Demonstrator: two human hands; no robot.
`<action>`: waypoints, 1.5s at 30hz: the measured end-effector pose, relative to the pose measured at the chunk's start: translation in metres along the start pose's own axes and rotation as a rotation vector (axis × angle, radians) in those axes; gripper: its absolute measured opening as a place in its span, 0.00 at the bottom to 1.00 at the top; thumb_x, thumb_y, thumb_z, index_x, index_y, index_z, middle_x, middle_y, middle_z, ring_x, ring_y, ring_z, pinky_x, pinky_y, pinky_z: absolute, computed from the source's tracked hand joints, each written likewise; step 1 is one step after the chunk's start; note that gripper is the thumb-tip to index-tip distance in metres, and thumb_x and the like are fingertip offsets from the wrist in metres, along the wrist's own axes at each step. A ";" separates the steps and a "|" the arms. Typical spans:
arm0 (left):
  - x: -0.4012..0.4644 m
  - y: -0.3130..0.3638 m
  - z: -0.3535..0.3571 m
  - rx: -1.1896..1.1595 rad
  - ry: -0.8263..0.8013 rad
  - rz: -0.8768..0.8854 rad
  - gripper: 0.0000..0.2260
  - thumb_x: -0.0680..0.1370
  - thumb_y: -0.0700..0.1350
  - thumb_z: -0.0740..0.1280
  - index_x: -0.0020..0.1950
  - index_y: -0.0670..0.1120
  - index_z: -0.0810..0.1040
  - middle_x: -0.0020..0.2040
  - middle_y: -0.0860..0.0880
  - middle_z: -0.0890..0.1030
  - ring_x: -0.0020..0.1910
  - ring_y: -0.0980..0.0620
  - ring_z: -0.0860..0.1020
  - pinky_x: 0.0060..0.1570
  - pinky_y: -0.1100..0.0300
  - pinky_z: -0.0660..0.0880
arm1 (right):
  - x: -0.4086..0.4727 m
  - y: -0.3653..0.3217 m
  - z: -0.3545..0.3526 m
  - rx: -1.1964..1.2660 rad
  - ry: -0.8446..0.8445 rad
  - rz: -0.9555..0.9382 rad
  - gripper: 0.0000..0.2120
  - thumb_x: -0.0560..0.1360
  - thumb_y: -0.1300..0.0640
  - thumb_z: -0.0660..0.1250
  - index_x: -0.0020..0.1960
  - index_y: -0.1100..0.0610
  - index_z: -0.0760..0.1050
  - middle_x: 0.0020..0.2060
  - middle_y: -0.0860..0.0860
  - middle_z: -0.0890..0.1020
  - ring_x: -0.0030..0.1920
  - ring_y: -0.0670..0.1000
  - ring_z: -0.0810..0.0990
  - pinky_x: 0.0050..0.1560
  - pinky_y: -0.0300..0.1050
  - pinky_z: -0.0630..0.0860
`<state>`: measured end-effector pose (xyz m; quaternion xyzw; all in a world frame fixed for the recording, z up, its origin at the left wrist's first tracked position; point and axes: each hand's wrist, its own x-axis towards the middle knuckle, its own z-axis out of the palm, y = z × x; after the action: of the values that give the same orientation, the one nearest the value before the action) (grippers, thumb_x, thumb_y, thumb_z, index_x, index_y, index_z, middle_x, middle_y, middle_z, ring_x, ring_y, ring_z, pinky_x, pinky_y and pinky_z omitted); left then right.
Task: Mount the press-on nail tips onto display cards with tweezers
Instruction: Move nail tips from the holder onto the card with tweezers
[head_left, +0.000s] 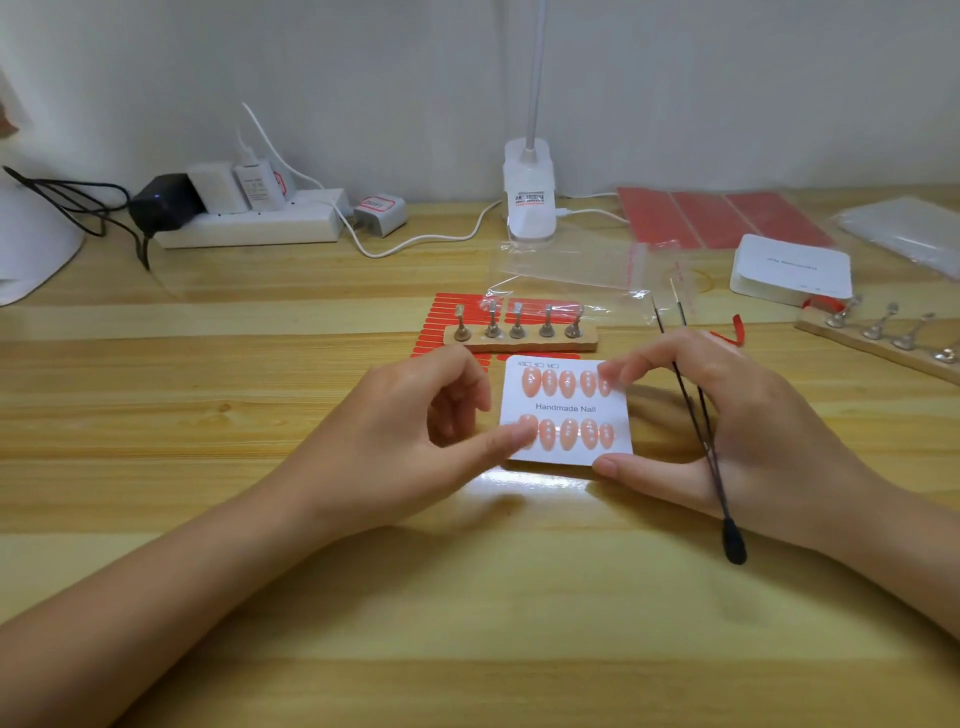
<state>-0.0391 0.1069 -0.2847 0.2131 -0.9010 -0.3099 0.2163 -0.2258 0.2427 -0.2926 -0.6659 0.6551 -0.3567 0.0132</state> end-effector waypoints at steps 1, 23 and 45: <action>0.001 0.000 0.000 0.011 0.010 -0.005 0.16 0.69 0.65 0.66 0.37 0.53 0.72 0.32 0.54 0.76 0.34 0.55 0.74 0.33 0.69 0.68 | -0.001 0.000 0.000 0.007 0.024 -0.007 0.23 0.61 0.43 0.74 0.49 0.50 0.70 0.44 0.51 0.82 0.46 0.56 0.80 0.55 0.59 0.73; 0.007 0.010 0.010 -0.902 -0.101 -0.286 0.13 0.68 0.42 0.68 0.52 0.47 0.79 0.46 0.46 0.85 0.45 0.52 0.83 0.37 0.65 0.78 | -0.002 0.002 0.004 0.073 0.317 -0.103 0.24 0.64 0.45 0.71 0.55 0.52 0.67 0.52 0.46 0.77 0.53 0.46 0.76 0.58 0.37 0.69; 0.010 0.012 0.004 -0.683 -0.318 -0.250 0.13 0.69 0.39 0.63 0.47 0.54 0.81 0.33 0.49 0.79 0.26 0.56 0.75 0.28 0.67 0.73 | -0.001 -0.018 -0.001 0.500 0.225 0.089 0.08 0.64 0.48 0.72 0.37 0.52 0.81 0.32 0.42 0.82 0.32 0.42 0.79 0.34 0.30 0.73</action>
<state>-0.0522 0.1118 -0.2774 0.1862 -0.7353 -0.6450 0.0930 -0.2112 0.2469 -0.2836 -0.5688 0.5725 -0.5782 0.1200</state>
